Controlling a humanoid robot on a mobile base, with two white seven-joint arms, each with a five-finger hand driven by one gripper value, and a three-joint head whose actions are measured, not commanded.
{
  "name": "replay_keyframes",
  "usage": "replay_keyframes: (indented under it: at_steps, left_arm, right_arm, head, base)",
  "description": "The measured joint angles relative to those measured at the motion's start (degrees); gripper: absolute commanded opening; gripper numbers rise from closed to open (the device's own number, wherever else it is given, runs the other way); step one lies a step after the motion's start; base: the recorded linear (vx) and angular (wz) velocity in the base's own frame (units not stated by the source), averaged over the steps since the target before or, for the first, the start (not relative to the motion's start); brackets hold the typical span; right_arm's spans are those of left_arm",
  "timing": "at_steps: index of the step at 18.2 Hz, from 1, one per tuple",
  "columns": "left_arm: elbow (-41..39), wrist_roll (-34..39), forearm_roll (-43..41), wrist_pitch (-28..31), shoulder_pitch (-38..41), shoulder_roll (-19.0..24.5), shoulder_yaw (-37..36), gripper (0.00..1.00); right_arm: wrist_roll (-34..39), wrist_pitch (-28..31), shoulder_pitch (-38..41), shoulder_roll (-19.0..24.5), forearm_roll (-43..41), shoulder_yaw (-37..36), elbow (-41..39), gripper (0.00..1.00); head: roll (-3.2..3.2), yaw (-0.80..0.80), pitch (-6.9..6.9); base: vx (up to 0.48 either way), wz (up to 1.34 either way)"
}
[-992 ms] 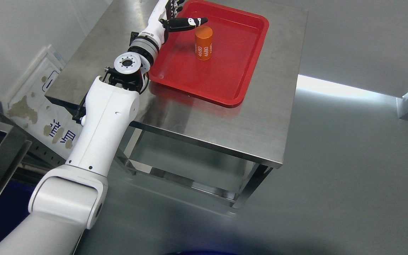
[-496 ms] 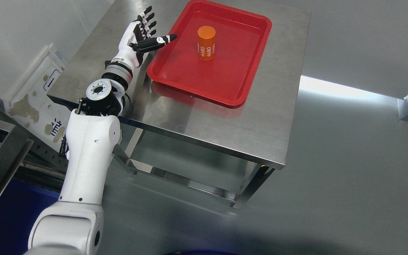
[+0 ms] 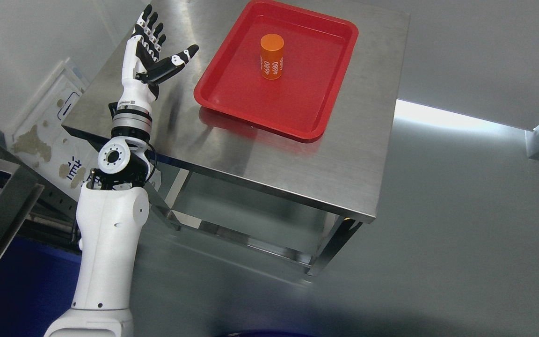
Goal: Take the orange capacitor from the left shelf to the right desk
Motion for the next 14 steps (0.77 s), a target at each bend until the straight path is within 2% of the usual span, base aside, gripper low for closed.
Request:
replay_keyframes:
  at_steps: [14]
  left_arm:
    - [-8.2, 0.4, 0.0, -2.5, 3.7, 0.0, -0.5, 1.00]
  right_arm:
    - [0.0, 0.0, 0.0, 0.0, 0.0, 0.0, 0.0, 1.00]
  head:
    - [0.00, 0.00, 0.00]
  base:
    - [0.000, 0.00]
